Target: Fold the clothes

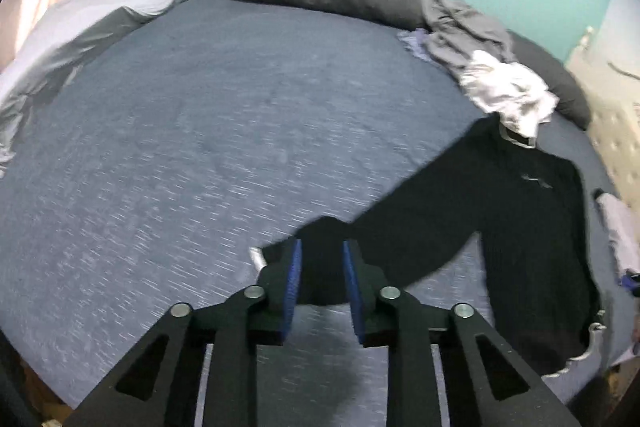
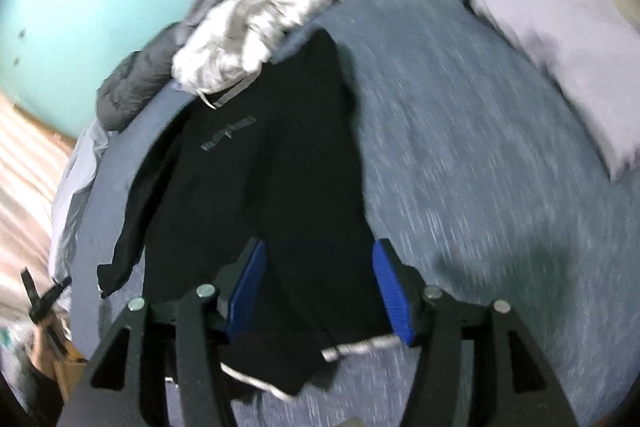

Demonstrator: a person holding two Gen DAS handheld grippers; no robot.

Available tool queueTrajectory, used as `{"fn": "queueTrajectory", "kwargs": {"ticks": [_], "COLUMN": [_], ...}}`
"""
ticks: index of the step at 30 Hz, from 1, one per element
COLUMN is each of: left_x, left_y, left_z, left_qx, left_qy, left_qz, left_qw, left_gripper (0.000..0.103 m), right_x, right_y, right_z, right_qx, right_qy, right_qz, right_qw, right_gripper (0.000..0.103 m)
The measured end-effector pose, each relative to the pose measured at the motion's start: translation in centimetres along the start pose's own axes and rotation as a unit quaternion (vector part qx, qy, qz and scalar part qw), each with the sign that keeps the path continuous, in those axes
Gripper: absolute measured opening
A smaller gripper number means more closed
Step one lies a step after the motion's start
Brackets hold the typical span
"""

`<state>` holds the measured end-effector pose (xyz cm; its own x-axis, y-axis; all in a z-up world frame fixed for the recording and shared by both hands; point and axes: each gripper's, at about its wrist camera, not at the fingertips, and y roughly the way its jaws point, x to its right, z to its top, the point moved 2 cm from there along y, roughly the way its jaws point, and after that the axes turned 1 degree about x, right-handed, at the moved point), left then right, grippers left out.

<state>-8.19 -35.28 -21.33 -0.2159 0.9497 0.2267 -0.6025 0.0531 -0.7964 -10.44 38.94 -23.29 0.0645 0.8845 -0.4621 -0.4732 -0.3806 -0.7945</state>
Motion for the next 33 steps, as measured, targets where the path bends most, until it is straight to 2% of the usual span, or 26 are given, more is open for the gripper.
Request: {"fn": "queueTrajectory", "kwargs": {"ticks": [6, 8, 11, 16, 18, 23, 25, 28, 33], "left_x": [2.5, 3.3, 4.2, 5.3, 5.7, 6.5, 6.8, 7.2, 7.4], "left_y": [-1.3, -1.6, -1.7, -1.9, -1.8, -1.7, -1.6, -1.6, -1.8], "left_z": [-2.1, -2.8, -3.8, -4.8, -4.9, -5.0, -5.1, -5.1, -5.0], "left_qx": [-0.009, -0.015, -0.021, -0.026, -0.028, -0.030, -0.032, -0.033, -0.032], "left_qy": [0.017, 0.025, 0.039, 0.052, 0.054, 0.062, 0.065, 0.069, 0.070], "left_qz": [-0.045, -0.045, -0.046, -0.049, -0.050, -0.050, -0.051, -0.051, -0.049], "left_qw": [0.9988, 0.9985, 0.9979, 0.9971, 0.9969, 0.9963, 0.9961, 0.9958, 0.9958], "left_gripper": [0.030, 0.033, 0.036, 0.037, 0.037, 0.037, 0.037, 0.037, 0.037], "right_x": [2.8, 3.7, 4.9, 5.8, 5.3, 3.8, 3.4, 3.2, 3.0], "right_y": [2.7, 3.5, 4.3, 4.8, 4.7, 4.6, 4.1, 2.6, -1.4], "right_z": [-2.3, -3.0, -3.6, -4.3, -4.3, -4.3, -4.1, -3.1, 0.1], "right_qx": [-0.060, -0.073, -0.078, -0.067, -0.064, -0.059, -0.050, -0.035, -0.002], "right_qy": [0.066, 0.089, 0.117, 0.148, 0.140, 0.111, 0.098, 0.081, 0.054], "right_qz": [0.010, 0.015, 0.005, 0.024, 0.032, 0.048, 0.053, 0.062, 0.044], "right_qw": [0.996, 0.993, 0.990, 0.986, 0.988, 0.991, 0.992, 0.994, 0.998], "right_gripper": [0.057, 0.057, 0.057, 0.057, 0.055, 0.020, 0.010, 0.005, 0.004]}}
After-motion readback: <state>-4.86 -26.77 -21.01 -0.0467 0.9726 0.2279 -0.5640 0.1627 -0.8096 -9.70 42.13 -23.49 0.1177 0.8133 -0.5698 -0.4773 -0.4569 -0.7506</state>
